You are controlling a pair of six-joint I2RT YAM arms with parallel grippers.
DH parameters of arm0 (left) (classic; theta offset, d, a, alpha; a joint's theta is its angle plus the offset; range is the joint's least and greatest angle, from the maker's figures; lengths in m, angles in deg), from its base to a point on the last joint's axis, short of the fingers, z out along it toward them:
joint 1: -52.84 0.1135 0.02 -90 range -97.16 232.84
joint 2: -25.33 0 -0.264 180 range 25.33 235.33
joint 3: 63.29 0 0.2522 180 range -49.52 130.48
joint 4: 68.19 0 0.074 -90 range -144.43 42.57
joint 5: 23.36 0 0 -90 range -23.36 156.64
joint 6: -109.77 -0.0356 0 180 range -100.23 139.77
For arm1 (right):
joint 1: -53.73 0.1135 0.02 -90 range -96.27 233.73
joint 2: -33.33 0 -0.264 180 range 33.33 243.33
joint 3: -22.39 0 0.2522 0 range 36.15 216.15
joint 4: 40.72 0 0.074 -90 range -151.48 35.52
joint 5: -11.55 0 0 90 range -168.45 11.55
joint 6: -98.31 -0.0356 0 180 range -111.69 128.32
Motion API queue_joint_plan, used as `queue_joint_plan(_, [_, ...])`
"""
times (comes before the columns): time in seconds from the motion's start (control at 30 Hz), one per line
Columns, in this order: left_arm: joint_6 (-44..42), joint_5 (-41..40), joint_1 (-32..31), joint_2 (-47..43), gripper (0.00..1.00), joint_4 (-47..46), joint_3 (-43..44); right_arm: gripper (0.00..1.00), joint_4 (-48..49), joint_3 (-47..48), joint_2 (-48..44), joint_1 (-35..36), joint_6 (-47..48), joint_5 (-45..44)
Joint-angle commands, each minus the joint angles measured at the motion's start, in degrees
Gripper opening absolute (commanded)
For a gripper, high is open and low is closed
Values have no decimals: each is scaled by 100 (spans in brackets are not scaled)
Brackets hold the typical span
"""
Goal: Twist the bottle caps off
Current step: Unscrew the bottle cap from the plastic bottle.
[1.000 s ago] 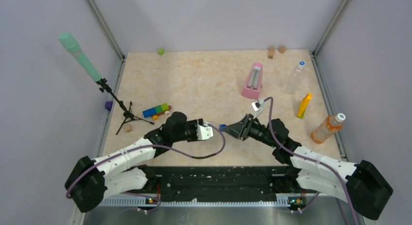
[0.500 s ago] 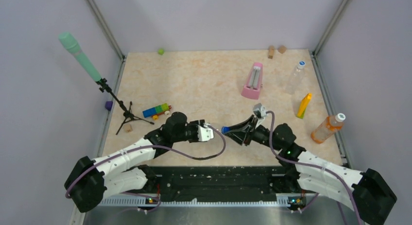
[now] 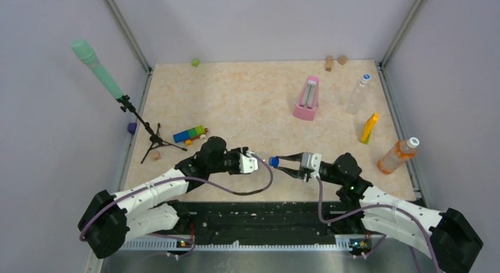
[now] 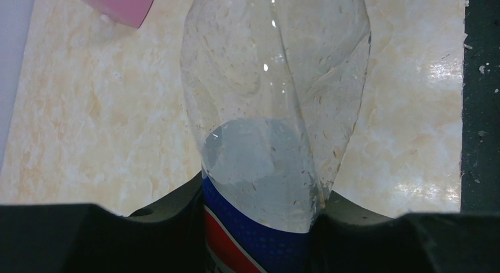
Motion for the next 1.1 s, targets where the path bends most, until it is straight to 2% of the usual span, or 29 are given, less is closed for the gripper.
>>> queue_joint_plan(0.0, [207,-76,125,-123,0,-246,89,0,-366,-97,-175,2,1480,-268])
queue_joint_plan(0.1, [229,-21,125,-118,0,-124,171,0,35,-339,-250,5,1455,-160])
queue_joint_plan(0.23, [290,-72,122,-102,0,-358,72,0,636,-419,-276,5,437,-530])
queue_joint_plan(0.3, [290,-90,125,-117,0,-360,102,9,804,-364,-323,1,-260,-718])
queue_joint_plan(0.37, [252,-96,125,-132,0,-309,146,26,1005,-353,-377,4,-955,-826])
queue_joint_plan(0.47, [196,-169,125,-166,0,-247,172,41,1069,-295,-489,5,-2203,-1278])
queue_joint_plan(0.57, [129,-131,125,-177,0,-144,181,48,734,-168,-584,5,-3123,-1633])
queue_joint_plan(0.67, [71,-90,116,-165,0,117,264,58,441,-121,-637,5,-3610,-1711])
queue_joint_plan(0.8, [87,-123,116,-148,0,69,235,58,302,-94,-592,6,-4537,-2073])
queue_joint_plan(0.93, [101,-188,116,-112,0,7,241,58,-536,293,-489,5,-5656,-2403])
queue_joint_plan(1.07, [90,-203,116,-58,0,13,275,58,-1045,676,-235,9,-6239,-2443])
